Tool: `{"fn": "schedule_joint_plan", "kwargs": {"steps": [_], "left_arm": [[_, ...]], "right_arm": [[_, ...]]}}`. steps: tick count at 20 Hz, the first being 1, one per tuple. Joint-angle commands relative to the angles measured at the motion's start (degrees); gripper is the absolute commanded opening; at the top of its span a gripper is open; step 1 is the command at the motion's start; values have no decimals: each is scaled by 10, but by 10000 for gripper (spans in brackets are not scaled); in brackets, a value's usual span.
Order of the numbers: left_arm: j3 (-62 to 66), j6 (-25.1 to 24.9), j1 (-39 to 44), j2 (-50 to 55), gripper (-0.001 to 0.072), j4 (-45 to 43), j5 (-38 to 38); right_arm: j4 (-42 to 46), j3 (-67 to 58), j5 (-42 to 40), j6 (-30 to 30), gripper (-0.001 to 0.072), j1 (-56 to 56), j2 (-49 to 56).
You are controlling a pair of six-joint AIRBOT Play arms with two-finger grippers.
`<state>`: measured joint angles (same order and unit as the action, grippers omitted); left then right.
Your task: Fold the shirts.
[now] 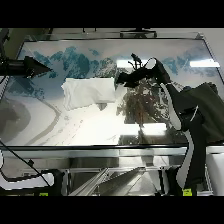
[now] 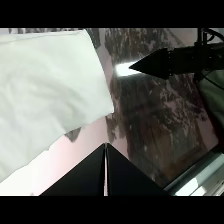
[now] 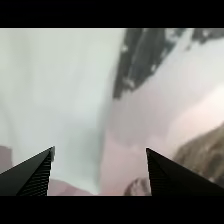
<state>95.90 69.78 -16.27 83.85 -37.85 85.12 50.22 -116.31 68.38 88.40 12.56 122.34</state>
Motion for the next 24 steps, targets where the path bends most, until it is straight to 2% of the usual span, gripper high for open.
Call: {"fn": "schedule_joint_plan", "kwargs": {"steps": [1, 5, 10, 11, 13, 15, 16, 19, 24], "left_arm": [[0, -14, 0, -1, -1, 0, 2], [0, -26, 1, -1, -1, 0, 3], [0, -31, 0, -1, 0, 0, 4], [0, -34, 1, -1, 0, 0, 5], [0, -34, 0, -1, 0, 0, 5], [0, -34, 0, -1, 0, 0, 5], [0, -34, 0, -1, 0, 0, 7], [0, -33, 1, -1, 0, 2, 9], [0, -23, 1, -1, -1, 5, 22]], "right_arm": [[-19, 0, 11, -3, 654, -5, 46], [-112, 0, -37, -41, 653, 13, 67], [-129, -1, -56, -40, 639, 48, 85], [-134, -1, -56, -40, 588, 55, 87], [-144, -3, -56, -40, 364, 67, 87], [-167, -9, -56, -40, 104, 68, 81], [-170, -10, -56, -40, 27, 68, 71], [-168, -10, -65, -37, 18, 57, 4], [-143, -9, -133, 23, 17, -44, -160]]}}
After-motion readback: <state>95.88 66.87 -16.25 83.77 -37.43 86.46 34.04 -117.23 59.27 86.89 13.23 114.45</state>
